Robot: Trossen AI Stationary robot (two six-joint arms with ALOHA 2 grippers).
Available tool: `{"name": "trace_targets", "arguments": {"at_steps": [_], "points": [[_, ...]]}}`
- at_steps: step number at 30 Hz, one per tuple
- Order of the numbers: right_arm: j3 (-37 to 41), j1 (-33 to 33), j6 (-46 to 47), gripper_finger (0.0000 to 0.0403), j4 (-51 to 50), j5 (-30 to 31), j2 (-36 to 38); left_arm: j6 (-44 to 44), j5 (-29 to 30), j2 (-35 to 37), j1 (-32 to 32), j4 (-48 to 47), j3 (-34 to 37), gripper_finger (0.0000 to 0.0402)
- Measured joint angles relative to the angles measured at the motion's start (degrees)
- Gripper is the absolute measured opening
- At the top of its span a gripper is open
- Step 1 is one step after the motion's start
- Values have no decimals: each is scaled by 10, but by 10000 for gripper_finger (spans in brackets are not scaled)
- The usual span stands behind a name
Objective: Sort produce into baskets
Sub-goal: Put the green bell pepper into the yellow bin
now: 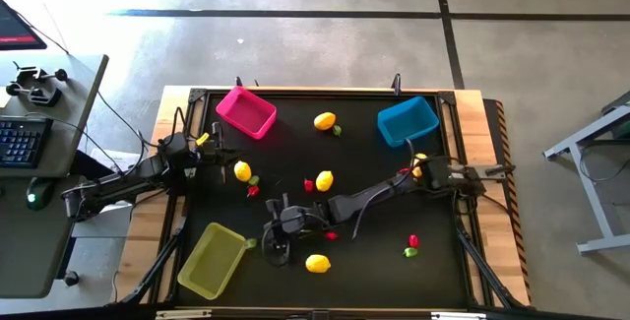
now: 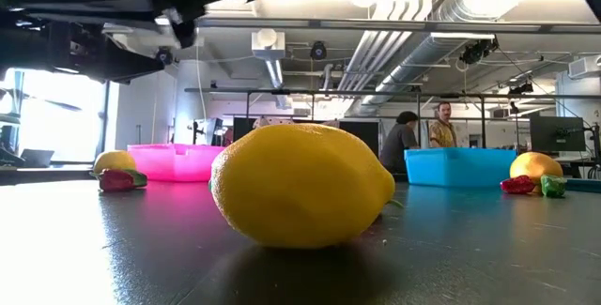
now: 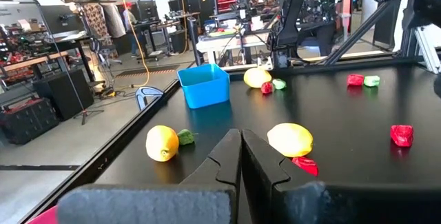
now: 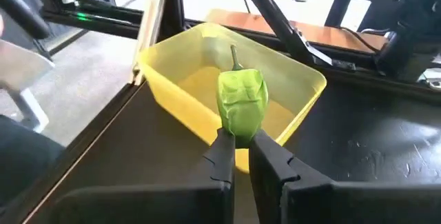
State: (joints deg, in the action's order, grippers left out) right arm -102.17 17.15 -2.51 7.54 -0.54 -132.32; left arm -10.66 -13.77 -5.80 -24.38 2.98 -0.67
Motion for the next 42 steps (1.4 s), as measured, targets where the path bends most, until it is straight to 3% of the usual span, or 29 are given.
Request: {"name": "trace_targets", "arguments": {"at_steps": [8, 13, 26, 42], "points": [[-213, 1, 0, 13, -149, -12, -113, 0, 0, 0, 0, 0, 0, 0], [-296, -6, -1, 13, -203, -3, -143, 0, 0, 0, 0, 0, 0, 0], [-301, -26, 40, 14, -199, -17, -167, 0, 0, 0, 0, 0, 0, 0], [-301, -30, 51, 50, -179, -45, -187, 0, 0, 0, 0, 0, 0, 0]]}}
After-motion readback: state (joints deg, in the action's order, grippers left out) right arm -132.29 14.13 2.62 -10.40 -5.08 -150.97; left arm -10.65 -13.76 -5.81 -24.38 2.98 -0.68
